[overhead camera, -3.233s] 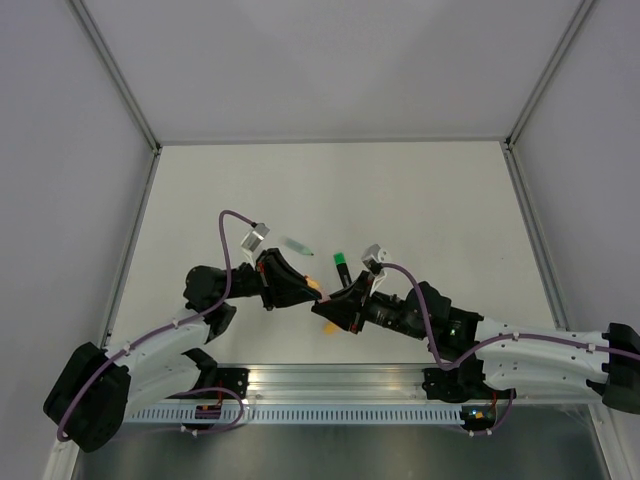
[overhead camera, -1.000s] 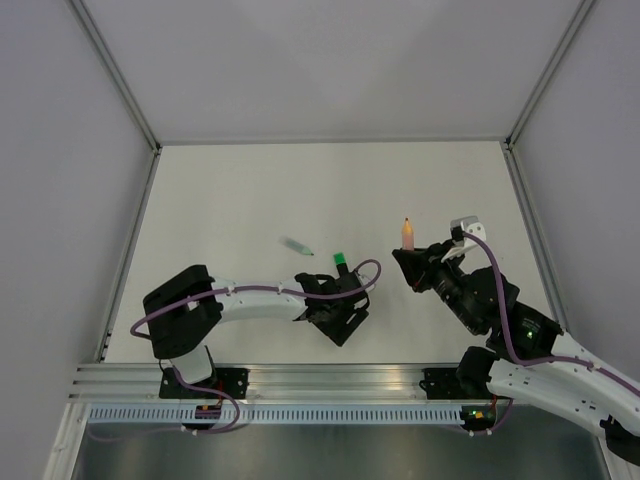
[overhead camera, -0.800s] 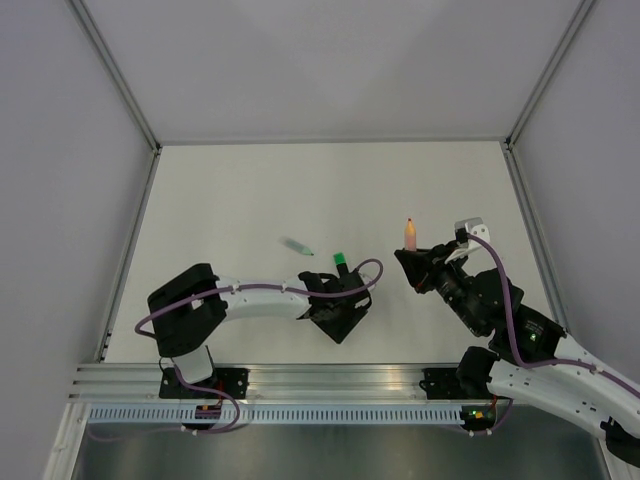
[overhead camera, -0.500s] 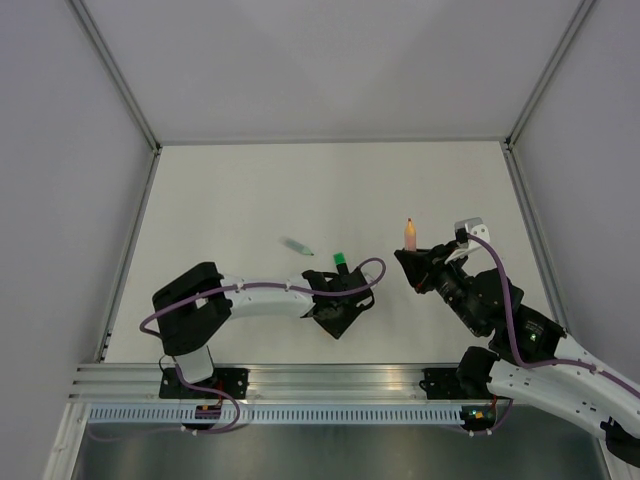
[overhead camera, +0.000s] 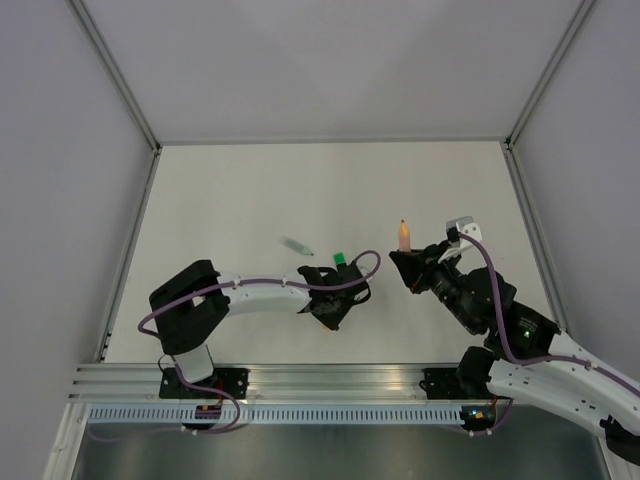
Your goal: Insert the pens into the pen caps
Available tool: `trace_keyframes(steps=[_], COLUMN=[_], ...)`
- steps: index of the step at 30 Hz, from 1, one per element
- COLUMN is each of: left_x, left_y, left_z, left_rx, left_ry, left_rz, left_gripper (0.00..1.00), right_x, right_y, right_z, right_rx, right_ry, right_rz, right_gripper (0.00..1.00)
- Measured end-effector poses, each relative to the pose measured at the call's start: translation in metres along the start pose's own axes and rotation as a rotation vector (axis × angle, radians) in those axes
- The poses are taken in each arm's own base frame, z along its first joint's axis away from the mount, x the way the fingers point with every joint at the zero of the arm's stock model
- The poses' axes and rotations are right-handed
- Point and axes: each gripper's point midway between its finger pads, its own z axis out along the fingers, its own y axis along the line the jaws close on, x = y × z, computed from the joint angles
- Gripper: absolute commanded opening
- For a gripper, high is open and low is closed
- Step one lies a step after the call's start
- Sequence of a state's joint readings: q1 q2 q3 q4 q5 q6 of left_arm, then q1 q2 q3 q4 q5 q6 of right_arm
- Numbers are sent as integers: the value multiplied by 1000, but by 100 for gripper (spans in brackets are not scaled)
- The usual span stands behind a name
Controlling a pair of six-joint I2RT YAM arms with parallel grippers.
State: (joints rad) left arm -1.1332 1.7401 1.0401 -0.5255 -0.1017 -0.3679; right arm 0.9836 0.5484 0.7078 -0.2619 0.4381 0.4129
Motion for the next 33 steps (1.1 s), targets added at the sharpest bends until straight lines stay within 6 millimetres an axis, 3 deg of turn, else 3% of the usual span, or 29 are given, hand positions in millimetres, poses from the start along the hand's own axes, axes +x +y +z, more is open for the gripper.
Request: trace_keyframes(steps=[5, 9, 12, 17, 22, 25, 29, 33], left_x=[-11, -44, -78, -146, -172, -179, -183, -181], left_y=[25, 55, 68, 59, 52, 49, 47, 46], left_z=[-5, -39, -87, -196, -271, -282, -275, -269], left_rx=[-20, -13, 15, 159, 306, 352, 378, 386], left_ry=[-31, -173, -351, -708, -935, -969, -957, -945], left_rz=[-103, -253, -346, -451, -554, -602, -654, -676], left_gripper=[2, 2, 2, 2, 2, 2, 2, 2], right_x=[11, 19, 26, 44, 57, 53, 46, 53], right_y=[5, 16, 26, 36, 38, 39, 42, 44], right_z=[5, 8, 13, 24, 27, 27, 28, 32], right_rx=[-35, -97, -153, -212, -239, -248, -259, -261], right_ry=[23, 45, 56, 76, 77, 53, 25, 48], right_rz=[-18, -47, -61, -66, -65, -62, -55, -61], right_gripper=[0, 0, 0, 0, 0, 0, 0, 0])
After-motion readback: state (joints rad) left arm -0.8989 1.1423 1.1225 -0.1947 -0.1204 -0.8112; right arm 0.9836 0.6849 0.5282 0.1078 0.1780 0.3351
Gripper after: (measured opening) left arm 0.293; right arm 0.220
